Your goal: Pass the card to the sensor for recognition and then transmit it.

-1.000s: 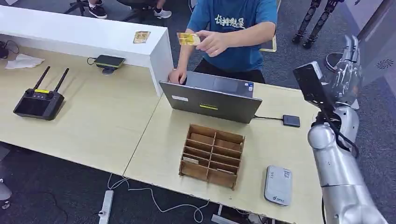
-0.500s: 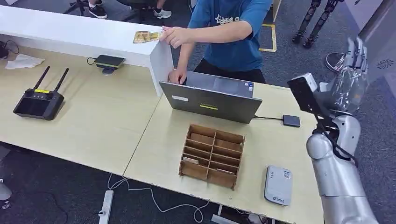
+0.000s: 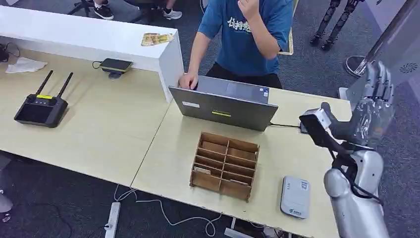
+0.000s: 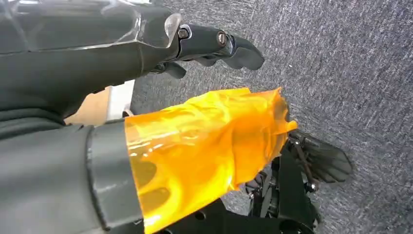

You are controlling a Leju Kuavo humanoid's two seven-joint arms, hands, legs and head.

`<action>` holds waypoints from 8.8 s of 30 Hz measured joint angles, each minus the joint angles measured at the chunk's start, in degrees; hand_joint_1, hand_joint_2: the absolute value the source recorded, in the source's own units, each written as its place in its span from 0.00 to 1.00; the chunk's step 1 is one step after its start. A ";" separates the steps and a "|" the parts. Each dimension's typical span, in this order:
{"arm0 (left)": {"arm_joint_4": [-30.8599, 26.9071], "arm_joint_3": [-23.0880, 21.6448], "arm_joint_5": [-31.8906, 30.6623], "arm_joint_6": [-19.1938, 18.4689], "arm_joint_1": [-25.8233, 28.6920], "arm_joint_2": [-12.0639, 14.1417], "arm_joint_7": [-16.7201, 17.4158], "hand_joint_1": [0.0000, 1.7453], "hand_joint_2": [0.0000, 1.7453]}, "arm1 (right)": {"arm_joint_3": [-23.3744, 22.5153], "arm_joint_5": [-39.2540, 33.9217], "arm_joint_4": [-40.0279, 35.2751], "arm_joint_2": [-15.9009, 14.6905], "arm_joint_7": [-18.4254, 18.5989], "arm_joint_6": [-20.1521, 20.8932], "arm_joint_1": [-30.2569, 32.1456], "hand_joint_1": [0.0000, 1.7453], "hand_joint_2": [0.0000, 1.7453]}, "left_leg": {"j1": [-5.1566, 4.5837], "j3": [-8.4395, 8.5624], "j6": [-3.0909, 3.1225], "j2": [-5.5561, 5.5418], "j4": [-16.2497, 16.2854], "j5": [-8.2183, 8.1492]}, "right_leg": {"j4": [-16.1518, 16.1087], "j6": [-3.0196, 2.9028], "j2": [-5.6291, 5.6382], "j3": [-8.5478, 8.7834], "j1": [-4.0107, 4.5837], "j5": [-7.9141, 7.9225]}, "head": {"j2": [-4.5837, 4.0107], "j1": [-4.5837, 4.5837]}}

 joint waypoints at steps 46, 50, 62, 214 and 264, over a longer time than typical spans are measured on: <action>-0.39 2.84 5.40 1.18 0.29 -0.59 -2.54 0.00 0.00 | 6.64 -2.93 -22.85 0.76 -3.47 -3.17 34.58 0.00 1.00 | 0.00 -0.08 0.02 0.05 -0.01 -0.03 | 0.00 0.02 0.03 -0.04 -0.01 -0.04 | 0.00 -0.02; -0.39 2.84 5.58 1.22 0.29 -0.61 -2.58 0.00 0.00 | 7.15 -3.10 -22.85 1.31 -3.74 -3.17 35.72 0.00 1.00 | 0.00 -0.08 0.02 0.04 -0.02 -0.03 | 0.00 0.02 0.02 -0.04 -0.01 -0.05 | 0.00 -0.02; -0.37 2.86 5.99 1.51 0.30 -0.74 -3.06 0.00 0.00 | 7.61 -3.76 -22.22 2.36 -3.08 -3.17 37.05 0.00 1.00 | 0.00 -0.07 0.02 0.05 -0.01 -0.03 | 0.00 0.02 0.03 -0.04 -0.01 -0.05 | 0.00 -0.02; -0.22 2.88 7.24 1.77 0.33 -0.74 -2.03 0.00 0.00 | 32.35 18.12 3.23 3.39 16.33 9.74 19.26 0.00 1.00 | 0.01 -0.11 -0.04 0.07 -0.03 -0.06 | 0.01 -0.06 0.06 -0.09 0.00 -0.11 | 0.00 -0.02; -0.22 2.88 7.56 1.68 0.33 -0.77 -2.03 0.00 0.00 | 32.52 16.53 7.03 3.69 16.35 13.53 16.54 0.00 1.00 | 0.01 -0.11 -0.04 0.07 -0.03 -0.06 | 0.01 -0.06 0.05 -0.08 0.00 -0.11 | 0.00 -0.02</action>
